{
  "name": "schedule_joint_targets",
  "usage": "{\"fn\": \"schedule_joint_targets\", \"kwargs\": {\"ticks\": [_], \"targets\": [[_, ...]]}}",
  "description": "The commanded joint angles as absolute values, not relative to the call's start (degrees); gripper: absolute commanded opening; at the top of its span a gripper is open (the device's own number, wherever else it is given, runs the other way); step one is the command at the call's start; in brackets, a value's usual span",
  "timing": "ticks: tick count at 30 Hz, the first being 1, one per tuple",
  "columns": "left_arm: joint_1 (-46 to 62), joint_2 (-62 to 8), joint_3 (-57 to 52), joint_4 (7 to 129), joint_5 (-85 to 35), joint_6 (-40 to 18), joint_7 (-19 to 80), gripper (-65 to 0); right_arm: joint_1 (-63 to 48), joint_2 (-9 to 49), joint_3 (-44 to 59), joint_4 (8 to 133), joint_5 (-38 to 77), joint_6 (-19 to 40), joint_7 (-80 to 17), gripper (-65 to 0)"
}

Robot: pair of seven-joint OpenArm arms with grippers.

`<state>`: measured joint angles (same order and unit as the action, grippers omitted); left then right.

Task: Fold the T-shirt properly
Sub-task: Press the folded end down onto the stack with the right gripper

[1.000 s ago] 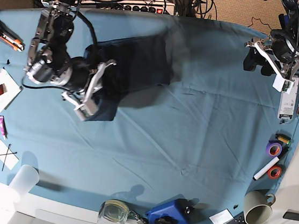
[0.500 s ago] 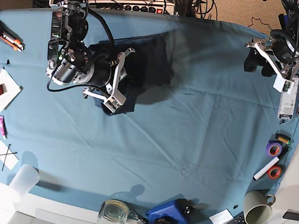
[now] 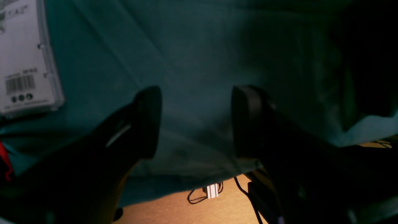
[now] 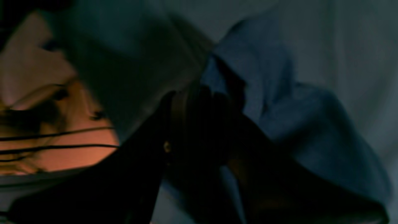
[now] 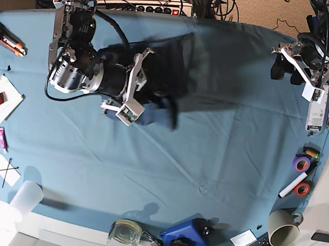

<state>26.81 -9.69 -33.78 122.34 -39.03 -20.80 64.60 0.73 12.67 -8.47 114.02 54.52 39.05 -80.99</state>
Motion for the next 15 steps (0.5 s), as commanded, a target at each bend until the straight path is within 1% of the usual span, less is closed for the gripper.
{"fn": "schedule_joint_targets", "kwargs": {"ticks": [1, 6, 10, 15], "targets": [[26.87, -10.15, -33.93, 122.74, -39.42, -21.02, 63.40, -29.4, 1.17, 12.84, -8.93, 114.93, 55.46, 40.00, -80.00, -51.1], [26.83, -10.00, -33.93, 121.60, -39.22, -20.99, 63.33, -29.4, 0.60, 12.84, -10.98, 114.93, 52.29, 40.00, -80.00, -51.1], [26.83, -10.00, -33.93, 121.60, -39.20, -21.02, 62.92, -29.4, 0.62, 12.84, -13.17, 114.93, 55.42, 40.00, -80.00, -51.1], [26.83, -10.00, -33.93, 121.60, -38.52, -21.02, 62.92, -29.4, 0.62, 12.01, -20.64, 115.11, 58.63, 40.00, -80.00, -51.1]]}}
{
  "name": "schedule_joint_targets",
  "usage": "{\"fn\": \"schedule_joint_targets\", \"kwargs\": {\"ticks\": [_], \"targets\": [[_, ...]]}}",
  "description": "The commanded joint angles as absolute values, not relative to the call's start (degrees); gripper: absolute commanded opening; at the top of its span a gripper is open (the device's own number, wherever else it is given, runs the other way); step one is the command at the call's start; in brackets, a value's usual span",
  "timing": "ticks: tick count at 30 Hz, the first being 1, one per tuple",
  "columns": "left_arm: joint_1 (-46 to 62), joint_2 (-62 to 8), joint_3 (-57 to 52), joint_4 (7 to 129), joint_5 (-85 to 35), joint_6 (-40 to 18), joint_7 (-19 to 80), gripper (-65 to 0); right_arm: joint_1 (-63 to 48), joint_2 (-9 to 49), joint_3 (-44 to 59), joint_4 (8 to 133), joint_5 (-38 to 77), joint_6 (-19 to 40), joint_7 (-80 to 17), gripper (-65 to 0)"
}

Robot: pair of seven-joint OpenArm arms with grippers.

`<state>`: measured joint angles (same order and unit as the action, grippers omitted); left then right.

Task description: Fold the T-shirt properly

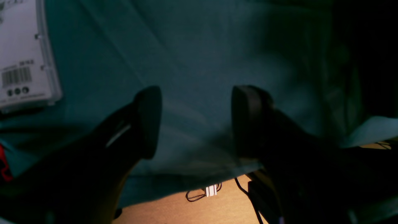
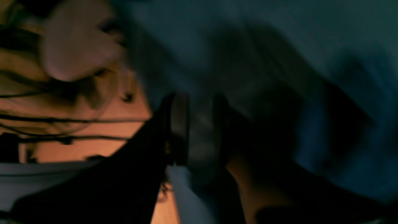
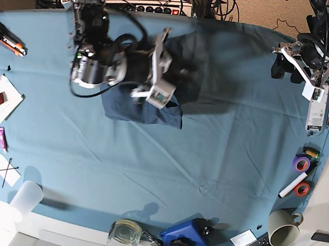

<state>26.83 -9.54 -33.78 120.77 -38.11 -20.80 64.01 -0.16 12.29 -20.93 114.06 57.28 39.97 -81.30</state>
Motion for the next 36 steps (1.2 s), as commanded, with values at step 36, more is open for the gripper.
{"fn": "schedule_joint_targets", "kwargs": {"ticks": [36], "targets": [[26.79, -10.02, -33.93, 121.60, -40.75, -20.80, 62.43, -29.4, -13.28, 10.48, 15.44, 107.74, 55.86, 36.58, -80.00, -51.2]]}}
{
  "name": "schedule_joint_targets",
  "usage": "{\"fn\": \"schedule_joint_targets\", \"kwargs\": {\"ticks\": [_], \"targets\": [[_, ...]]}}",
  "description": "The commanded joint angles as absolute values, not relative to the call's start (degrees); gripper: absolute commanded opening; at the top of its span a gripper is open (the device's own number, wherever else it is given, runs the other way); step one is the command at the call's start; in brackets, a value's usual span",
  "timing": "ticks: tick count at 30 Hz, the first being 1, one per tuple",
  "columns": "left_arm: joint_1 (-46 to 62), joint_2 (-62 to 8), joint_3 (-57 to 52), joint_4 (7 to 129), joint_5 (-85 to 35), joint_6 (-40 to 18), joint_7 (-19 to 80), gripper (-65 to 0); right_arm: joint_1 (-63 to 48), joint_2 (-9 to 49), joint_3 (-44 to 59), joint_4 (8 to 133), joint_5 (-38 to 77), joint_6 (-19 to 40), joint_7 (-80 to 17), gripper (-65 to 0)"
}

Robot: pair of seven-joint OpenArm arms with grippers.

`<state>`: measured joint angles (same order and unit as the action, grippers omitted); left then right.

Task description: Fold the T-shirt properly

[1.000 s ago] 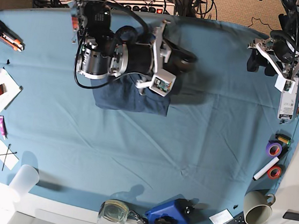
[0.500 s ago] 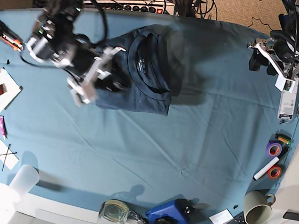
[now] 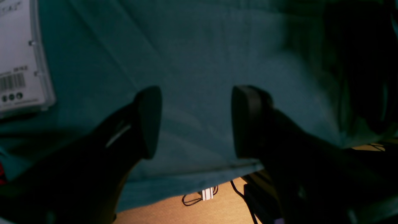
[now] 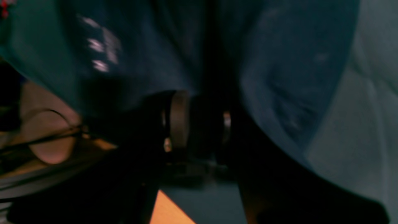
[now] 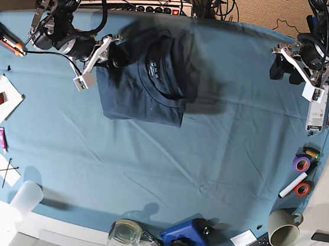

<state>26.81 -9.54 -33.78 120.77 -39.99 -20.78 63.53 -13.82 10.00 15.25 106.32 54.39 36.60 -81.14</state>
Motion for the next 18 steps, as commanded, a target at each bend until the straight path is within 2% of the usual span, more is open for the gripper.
{"fn": "schedule_joint_targets", "kwargs": {"ticks": [1, 6, 10, 13, 18], "targets": [[26.79, -10.02, -33.93, 121.60, -40.75, -20.80, 62.41, -29.4, -13.30, 10.50, 15.44, 108.73, 57.78, 36.60, -80.00, -51.2], [26.79, -10.02, -33.93, 121.60, -40.75, -20.80, 62.43, -29.4, -12.47, 10.46, 15.49, 115.24, 63.51, 39.00, -80.00, -51.2], [26.79, -10.04, -33.93, 121.60, -40.71, -20.82, 61.56, -29.4, -9.02, 10.20, 15.27, 115.24, 59.53, 40.00, -80.00, -51.2], [26.79, -10.04, -33.93, 121.60, -40.47, -20.82, 59.86, -29.4, -5.37, 10.00, 14.46, 111.44, 52.84, 40.00, -78.94, -51.2], [26.68, -10.02, -33.93, 121.60, -40.07, -20.84, 59.94, -29.4, -1.56, 10.00, 12.78, 99.94, 52.40, 40.00, -78.96, -51.2]]}}
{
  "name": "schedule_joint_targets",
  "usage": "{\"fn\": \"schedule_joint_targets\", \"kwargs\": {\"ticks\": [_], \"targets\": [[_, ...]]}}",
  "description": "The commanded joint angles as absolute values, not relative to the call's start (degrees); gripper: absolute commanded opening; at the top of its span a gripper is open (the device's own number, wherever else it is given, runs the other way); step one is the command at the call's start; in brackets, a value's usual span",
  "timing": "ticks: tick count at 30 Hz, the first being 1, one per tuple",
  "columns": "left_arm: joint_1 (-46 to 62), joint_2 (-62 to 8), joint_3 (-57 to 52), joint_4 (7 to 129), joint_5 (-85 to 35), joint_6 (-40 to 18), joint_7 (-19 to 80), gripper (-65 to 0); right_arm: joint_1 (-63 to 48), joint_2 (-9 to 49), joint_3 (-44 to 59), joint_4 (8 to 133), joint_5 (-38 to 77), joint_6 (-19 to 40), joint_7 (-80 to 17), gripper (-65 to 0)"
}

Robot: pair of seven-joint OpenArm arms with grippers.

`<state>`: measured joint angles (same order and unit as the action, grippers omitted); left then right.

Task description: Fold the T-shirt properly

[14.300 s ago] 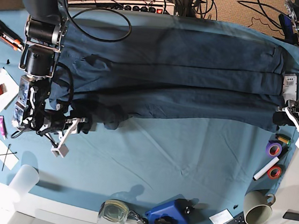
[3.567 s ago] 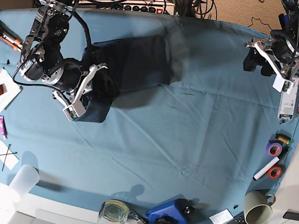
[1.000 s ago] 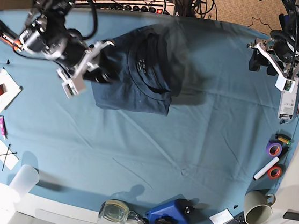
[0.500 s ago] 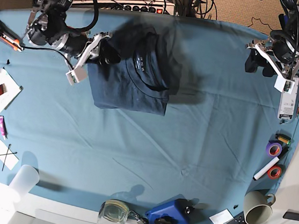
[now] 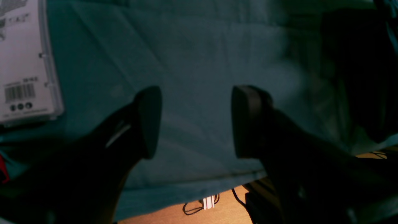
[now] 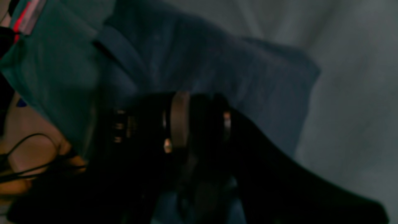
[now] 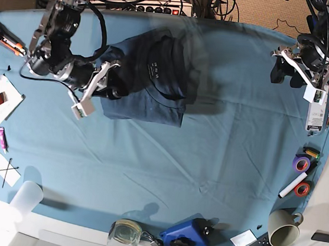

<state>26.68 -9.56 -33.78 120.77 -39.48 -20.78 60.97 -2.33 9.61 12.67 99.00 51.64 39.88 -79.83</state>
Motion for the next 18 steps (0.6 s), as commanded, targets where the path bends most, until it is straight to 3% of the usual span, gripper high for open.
{"fn": "schedule_joint_targets", "kwargs": {"ticks": [1, 7, 13, 15, 18], "targets": [[26.68, -10.04, -33.93, 121.60, -40.05, -20.82, 59.94, -29.4, -1.06, 10.00, 12.38, 97.45, 52.40, 40.00, -78.94, -51.2], [26.68, -10.04, -33.93, 121.60, -40.05, -20.82, 59.96, -29.4, 0.47, 10.00, 10.92, 86.15, 52.45, 40.00, -78.91, -51.2], [26.68, -10.20, -33.93, 121.62, -40.07, -20.82, 60.16, -29.6, 0.82, 11.22, 11.07, 88.03, 60.51, 37.82, -80.00, -51.3], [26.68, -10.28, -33.93, 121.62, -40.07, -20.80, 60.18, -33.1, 0.78, 11.27, 11.86, 91.83, 61.58, 37.89, -80.00, -54.6], [26.68, -10.33, -33.93, 121.62, -40.10, -20.78, 60.38, -45.3, 0.71, 11.29, 13.69, 99.57, 61.69, 37.89, -80.00, -59.9]]}}
